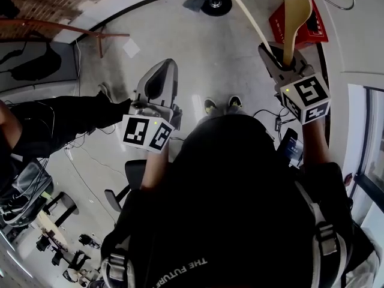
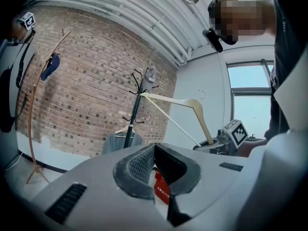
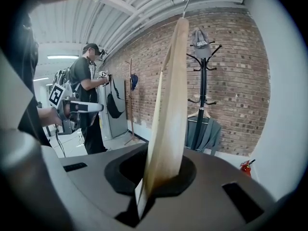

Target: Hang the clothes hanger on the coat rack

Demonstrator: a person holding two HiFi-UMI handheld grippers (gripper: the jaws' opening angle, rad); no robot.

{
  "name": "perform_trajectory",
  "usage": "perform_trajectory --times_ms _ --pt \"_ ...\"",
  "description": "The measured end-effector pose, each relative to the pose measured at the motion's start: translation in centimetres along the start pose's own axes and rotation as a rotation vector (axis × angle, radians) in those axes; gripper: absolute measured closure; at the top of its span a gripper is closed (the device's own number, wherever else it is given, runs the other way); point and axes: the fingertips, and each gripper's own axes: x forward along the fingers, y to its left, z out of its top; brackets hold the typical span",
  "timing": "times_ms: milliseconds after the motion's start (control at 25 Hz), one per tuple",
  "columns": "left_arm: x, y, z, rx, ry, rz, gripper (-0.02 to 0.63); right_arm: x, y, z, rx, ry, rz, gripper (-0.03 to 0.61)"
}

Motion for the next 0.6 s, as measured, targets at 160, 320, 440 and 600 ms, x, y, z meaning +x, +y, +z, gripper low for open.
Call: perform_trajectory --times_ms 160,320,440,600 --pt "-0.8 1.5 0.3 -0.008 -0.013 0.002 0.6 0.7 1.0 0.7 0.025 -0.011 0.001 0.549" --pt "-1.4 2.8 0.6 -0.013 -0.025 -0.005 0.6 1.7 2.1 1.1 0.01 -0.001 -0.005 0.549" --pt "-1.8 3.6 1.1 -0.002 -0.032 -0.007 0.6 2.5 3.2 1.4 -0.014 0.007 0.007 0.549" --pt "-1.7 5.4 1.8 -0.006 -0.036 0.0 0.6 4.5 4.0 2.3 -0.031 0.015 0.013 0.549"
